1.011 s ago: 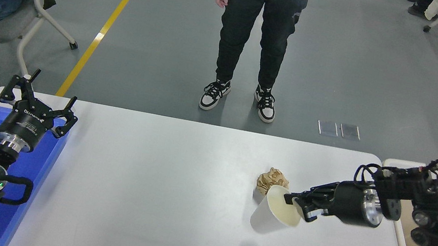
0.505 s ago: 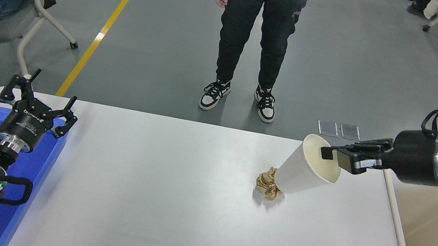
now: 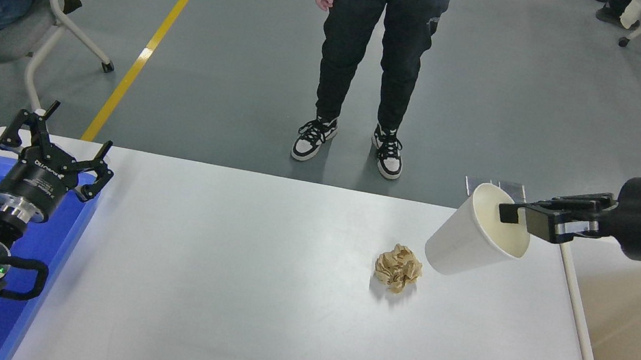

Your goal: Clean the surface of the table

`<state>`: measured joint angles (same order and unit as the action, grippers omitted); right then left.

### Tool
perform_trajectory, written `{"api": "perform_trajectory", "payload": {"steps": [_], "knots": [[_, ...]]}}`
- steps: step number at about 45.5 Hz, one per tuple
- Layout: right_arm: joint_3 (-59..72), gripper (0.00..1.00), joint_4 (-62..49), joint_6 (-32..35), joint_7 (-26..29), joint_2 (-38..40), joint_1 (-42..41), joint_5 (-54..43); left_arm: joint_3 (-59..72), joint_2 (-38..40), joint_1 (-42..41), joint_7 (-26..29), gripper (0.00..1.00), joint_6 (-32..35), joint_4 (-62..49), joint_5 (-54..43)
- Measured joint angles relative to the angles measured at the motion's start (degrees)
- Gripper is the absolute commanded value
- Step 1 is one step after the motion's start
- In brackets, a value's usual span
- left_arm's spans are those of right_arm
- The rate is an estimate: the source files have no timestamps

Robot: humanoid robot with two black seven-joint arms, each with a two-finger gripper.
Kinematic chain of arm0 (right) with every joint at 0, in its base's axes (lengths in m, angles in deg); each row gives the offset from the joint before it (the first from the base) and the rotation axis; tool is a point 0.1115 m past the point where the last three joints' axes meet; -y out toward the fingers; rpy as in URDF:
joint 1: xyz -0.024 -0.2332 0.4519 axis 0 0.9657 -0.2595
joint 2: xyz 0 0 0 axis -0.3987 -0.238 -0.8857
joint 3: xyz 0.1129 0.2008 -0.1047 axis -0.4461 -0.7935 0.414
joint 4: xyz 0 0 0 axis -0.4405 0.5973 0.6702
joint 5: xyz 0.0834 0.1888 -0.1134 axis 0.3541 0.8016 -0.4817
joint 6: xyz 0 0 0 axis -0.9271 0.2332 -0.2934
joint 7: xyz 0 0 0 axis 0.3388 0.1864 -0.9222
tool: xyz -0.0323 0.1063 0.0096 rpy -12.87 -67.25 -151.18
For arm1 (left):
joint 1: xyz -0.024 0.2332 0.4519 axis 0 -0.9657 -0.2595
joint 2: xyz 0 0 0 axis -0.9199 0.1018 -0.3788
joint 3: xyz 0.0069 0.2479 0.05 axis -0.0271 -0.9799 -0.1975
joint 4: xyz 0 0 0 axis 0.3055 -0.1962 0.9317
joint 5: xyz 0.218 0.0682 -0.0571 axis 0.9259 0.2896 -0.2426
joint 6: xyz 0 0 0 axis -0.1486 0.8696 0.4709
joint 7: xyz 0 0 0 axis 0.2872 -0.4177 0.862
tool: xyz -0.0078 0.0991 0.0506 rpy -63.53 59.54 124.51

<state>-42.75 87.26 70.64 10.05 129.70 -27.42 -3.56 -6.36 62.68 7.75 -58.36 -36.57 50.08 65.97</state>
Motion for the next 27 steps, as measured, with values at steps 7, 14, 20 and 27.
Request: {"api": "perform_trajectory", "payload": {"steps": [7,14,20,27], "knots": [[-0.1,0.00,-3.5,0.1,-0.5,3.2,2.1,-0.6,0.0,0.0,0.0,0.0,1.00,0.0,0.0,0.0],[-0.1,0.00,-8.0,0.0,-1.4,5.4,4.9,-0.9,0.0,0.0,0.0,0.0,1.00,0.0,0.0,0.0],[-0.4,0.00,-12.9,-0.9,-2.1,6.2,8.2,-0.6,0.0,0.0,0.0,0.0,1.00,0.0,0.0,0.0],[-0.7,0.00,-18.6,-2.7,-3.0,6.2,12.5,-0.4,0.0,0.0,0.0,0.0,1.00,0.0,0.0,0.0]]}}
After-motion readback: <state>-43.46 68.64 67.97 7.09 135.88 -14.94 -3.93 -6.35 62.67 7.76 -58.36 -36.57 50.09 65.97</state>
